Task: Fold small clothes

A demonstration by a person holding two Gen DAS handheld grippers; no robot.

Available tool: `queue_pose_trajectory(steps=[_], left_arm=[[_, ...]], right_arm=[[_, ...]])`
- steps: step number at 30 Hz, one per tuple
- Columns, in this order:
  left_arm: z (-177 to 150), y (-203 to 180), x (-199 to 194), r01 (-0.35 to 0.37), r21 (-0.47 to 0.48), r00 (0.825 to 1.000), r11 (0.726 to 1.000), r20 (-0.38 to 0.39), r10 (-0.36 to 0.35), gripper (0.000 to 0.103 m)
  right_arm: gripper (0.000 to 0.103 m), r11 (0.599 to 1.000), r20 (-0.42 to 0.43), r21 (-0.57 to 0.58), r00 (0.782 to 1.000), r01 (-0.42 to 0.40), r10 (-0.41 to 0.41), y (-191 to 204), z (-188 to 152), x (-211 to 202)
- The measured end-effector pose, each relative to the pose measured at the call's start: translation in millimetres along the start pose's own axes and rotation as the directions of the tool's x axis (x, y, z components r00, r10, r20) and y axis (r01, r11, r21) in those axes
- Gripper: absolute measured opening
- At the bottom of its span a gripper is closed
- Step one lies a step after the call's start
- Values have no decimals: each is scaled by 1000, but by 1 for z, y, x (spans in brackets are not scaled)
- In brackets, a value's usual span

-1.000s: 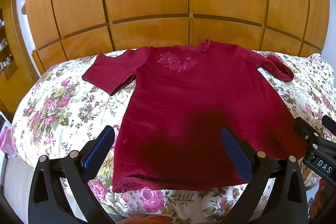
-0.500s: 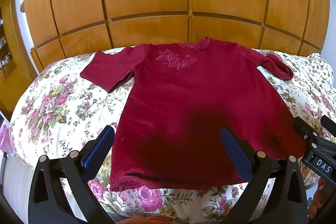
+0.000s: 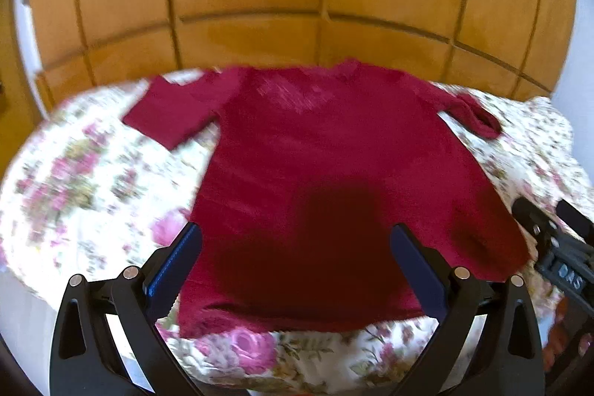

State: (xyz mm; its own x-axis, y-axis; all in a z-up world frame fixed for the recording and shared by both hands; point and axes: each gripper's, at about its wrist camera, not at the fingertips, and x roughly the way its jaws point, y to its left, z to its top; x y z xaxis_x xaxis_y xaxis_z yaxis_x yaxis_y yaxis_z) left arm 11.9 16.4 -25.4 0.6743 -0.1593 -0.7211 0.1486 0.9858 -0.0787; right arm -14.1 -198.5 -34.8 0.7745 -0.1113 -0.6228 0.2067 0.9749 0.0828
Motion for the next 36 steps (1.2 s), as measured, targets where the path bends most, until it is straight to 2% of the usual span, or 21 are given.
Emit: queue_pose_trajectory(steps=[3, 5, 8, 12, 15, 16, 18, 19, 20, 22, 24, 25, 29, 30, 32, 33, 36], left_arm=[[-4, 19, 14, 93, -94, 993, 991, -57, -99, 100], [-7, 32, 21, 117, -161, 989, 980, -71, -130, 100], [-7, 49, 28, 82, -181, 992, 980, -76, -97, 100], [-5, 78, 28, 32, -205, 999, 978, -15, -36, 100], [-3, 100, 37, 54, -245, 997, 968, -36, -65, 100], [-3, 106, 41, 66, -259, 996, 964, -48, -81, 100], [-4, 117, 47, 111, -285, 990, 952, -56, -133, 99], [-6, 122, 50, 112, -304, 989, 946, -58, -136, 95], [-8, 126, 54, 115, -319, 987, 941, -67, -143, 89], [-12, 131, 62, 134, -345, 980, 929, -91, -175, 82], [-18, 132, 69, 150, -358, 974, 922, -107, -200, 81], [-20, 131, 69, 159, -349, 973, 924, -102, -206, 81], [-23, 129, 71, 202, -294, 969, 934, -77, -234, 81], [-26, 130, 72, 218, -302, 966, 928, -68, -249, 82], [-28, 134, 74, 266, -309, 956, 913, -39, -292, 92], [-31, 135, 73, 298, -314, 947, 901, -19, -320, 93], [-38, 135, 67, 312, -327, 943, 892, -9, -333, 93]], right_arm=[[101, 996, 39, 31, 996, -82, 81, -12, 3, 1], [101, 991, 74, 42, 989, -131, 127, -22, 6, 1], [101, 993, 60, 60, 993, -106, 102, -45, 8, 5], [101, 990, 58, 97, 994, -99, 93, -83, 5, 6], [100, 975, -1, 178, 991, -130, 132, -115, -2, 19], [96, 970, -13, 200, 989, -140, 145, -122, -5, 24], [75, 955, -44, 242, 981, -174, 190, -136, -11, 33], [62, 945, -70, 270, 976, -182, 208, -142, -16, 40], [55, 940, -88, 293, 973, -178, 212, -147, -20, 45], [54, 924, -118, 327, 961, -199, 249, -154, -30, 54], [50, 908, -144, 345, 943, -237, 301, -154, -37, 60], [47, 890, -147, 360, 925, -280, 351, -153, -43, 62], [47, 865, -132, 381, 906, -327, 401, -153, -54, 62], [46, 850, -123, 402, 900, -340, 419, -157, -55, 60], [43, 825, -114, 447, 892, -347, 437, -166, -56, 61], [42, 804, -106, 474, 883, -359, 456, -171, -58, 61], [39, 738, -82, 542, 849, -402, 522, -181, -63, 64]])
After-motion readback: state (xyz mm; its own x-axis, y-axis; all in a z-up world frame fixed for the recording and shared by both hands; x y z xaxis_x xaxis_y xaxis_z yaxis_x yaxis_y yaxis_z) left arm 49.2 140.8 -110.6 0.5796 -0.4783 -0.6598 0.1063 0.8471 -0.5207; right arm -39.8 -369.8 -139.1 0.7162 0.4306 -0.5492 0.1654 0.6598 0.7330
